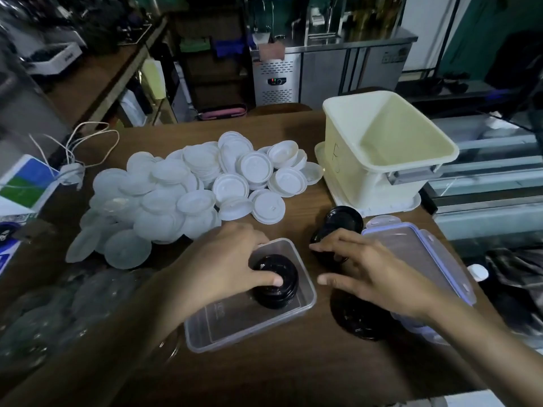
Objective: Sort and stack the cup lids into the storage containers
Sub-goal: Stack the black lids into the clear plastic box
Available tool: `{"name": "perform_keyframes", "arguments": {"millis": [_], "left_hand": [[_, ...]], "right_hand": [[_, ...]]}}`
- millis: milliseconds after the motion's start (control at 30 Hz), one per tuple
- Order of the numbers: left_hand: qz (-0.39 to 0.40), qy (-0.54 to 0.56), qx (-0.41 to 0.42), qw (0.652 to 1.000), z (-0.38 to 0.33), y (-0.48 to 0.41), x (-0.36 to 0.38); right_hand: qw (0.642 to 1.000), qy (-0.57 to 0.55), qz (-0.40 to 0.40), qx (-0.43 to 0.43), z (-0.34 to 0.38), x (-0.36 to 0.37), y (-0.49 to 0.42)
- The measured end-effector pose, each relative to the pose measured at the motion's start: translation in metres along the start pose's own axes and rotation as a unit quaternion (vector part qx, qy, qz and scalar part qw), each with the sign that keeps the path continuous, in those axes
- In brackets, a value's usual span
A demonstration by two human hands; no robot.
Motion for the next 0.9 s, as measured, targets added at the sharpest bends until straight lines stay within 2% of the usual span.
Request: {"name": "perform_keyframes", "arguments": {"millis": [100,200,400,533,633,733,900], "left_hand": [[-0.020,0.050,0.038,0.998,-0.022,-0.007,-0.003],[0.013,0.076,0.082,0.994,-0.044,-0.022,0.008],[0.044,0.000,0.149,0.988,-0.084,-0.060,0.038],[0.021,-0.105,0.149,0.983,-0.101,-0.080,0.059],[0.031,-0.161,0.135,0.977,-0.109,-0.087,0.070],[0.039,-0.177,0.129,0.975,-0.114,-0.090,0.077],[0.038,-0.181,0.120,0.975,-0.117,-0.091,0.078]], "right_hand": [[1.000,0.020,-0.012,0.010,-0.016,-0.006,0.014],[0.998,0.052,0.007,0.023,-0.032,-0.005,0.029],[0.991,0.105,0.072,0.052,-0.041,-0.002,0.065],[0.982,0.168,0.091,0.005,-0.037,0.013,0.084],[0.980,0.182,0.080,-0.018,-0.036,0.022,0.092],[0.976,0.200,0.080,-0.035,-0.035,0.026,0.094],[0.977,0.191,0.094,-0.015,-0.029,0.027,0.094]]}}
Point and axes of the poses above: each hand's wrist, its own y-axis away from the middle knuckle, its own x-axis out of the palm, z = x × y, the point moved 1 cm from there along -y, towards the middle knuckle, and after that the axes turned 11 degrees about -x, right-handed, at the moved point
